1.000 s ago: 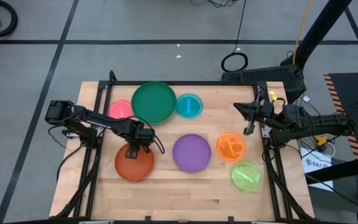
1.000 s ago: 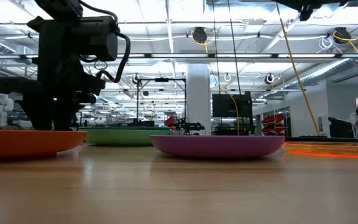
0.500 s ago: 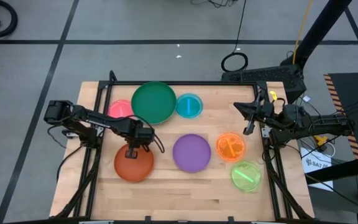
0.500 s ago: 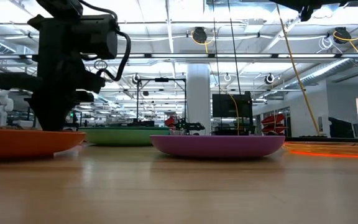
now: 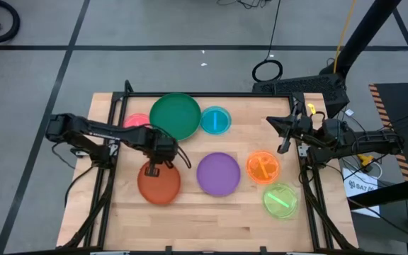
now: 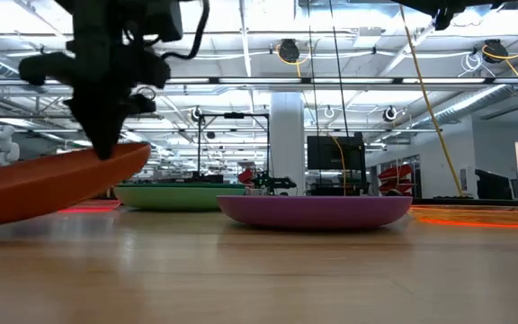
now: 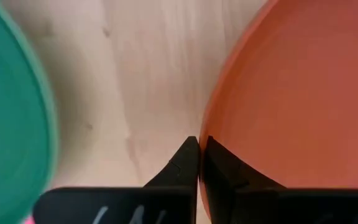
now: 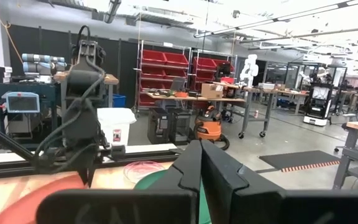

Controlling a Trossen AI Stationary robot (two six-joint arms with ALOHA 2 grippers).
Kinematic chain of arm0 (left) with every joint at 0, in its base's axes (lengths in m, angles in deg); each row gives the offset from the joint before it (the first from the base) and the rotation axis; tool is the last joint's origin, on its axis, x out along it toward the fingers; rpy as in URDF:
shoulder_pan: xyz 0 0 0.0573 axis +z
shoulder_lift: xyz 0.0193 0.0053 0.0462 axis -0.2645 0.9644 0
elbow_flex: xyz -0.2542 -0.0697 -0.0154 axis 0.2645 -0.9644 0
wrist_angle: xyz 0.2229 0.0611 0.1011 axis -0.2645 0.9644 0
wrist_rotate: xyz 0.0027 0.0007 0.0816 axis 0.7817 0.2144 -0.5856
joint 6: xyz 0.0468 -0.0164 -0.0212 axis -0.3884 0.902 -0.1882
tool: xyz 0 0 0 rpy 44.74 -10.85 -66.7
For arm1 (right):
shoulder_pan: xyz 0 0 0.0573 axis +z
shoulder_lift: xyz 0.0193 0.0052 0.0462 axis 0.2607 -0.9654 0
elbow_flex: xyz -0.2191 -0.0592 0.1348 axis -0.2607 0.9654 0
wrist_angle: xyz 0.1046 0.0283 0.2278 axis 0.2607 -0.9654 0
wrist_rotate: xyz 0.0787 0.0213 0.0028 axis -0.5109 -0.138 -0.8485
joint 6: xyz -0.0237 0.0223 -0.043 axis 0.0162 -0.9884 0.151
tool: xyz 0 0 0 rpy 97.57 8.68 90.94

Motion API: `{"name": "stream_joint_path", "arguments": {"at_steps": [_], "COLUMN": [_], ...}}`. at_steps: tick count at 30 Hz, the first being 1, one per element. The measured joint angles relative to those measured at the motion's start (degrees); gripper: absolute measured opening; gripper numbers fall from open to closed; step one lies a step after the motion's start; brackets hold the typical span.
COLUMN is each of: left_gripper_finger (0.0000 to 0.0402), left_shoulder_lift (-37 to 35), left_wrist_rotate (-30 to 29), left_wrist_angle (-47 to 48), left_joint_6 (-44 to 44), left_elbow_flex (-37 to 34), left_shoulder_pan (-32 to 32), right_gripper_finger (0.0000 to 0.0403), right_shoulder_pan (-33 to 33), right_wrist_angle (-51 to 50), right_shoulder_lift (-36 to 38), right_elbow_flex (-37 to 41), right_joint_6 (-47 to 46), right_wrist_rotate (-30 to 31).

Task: Stack plastic plates
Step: Stack the dark orange plate on top of the dark green plate

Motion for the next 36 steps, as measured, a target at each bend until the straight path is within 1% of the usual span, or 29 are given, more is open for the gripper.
{"name": "stream_joint_path", "arguments": {"at_steps": [4,7,11,15,19,22,26,28,36], "left_gripper_finger": [0.0009,0.0009,0.0009,0.0009,0.0009,0.0009,0.0009,0.0009,0.0009], "left_shoulder_lift": [-1.1,-1.4,-1.3,-1.3,-1.3,-0.5,1.4,3.0,12.2], "left_wrist_rotate": [0.2,0.2,0.3,0.3,0.3,0.4,0.4,0.5,0.5], "left_wrist_angle": [1.3,3.1,4.9,4.1,2.7,2.4,-0.9,-2.9,-3.3], "left_joint_6": [-1.9,-3.5,-7.2,-11.1,-12.7,-12.3,-8.2,-6.8,-4.6], "left_elbow_flex": [3.9,7.2,12.1,16.5,19.8,21.5,22.3,22.3,22.3], "left_shoulder_pan": [3.1,7.2,14.1,21.6,29.0,33.9,39.4,41.5,47.8], "right_gripper_finger": [0.0006,0.0006,0.0006,0.0006,0.0006,0.0006,0.0006,0.0006,0.0006], "right_shoulder_pan": [0.0,0.0,0.0,0.0,0.0,0.0,0.0,0.0,0.0], "right_wrist_angle": [0.0,0.0,0.0,-0.1,-0.5,-0.5,-0.5,-0.5,-0.5], "right_shoulder_lift": [0.0,0.0,0.0,0.0,0.0,0.0,0.0,0.0,0.0], "right_elbow_flex": [0.0,0.0,0.0,0.0,0.0,0.0,0.0,0.0,0.0], "right_joint_6": [-0.1,-0.4,-0.5,-0.5,-0.7,-0.8,-0.8,-0.8,-1.0], "right_wrist_rotate": [0.0,0.0,0.0,-0.1,-0.1,-0.1,-0.1,-0.1,-0.1]}}
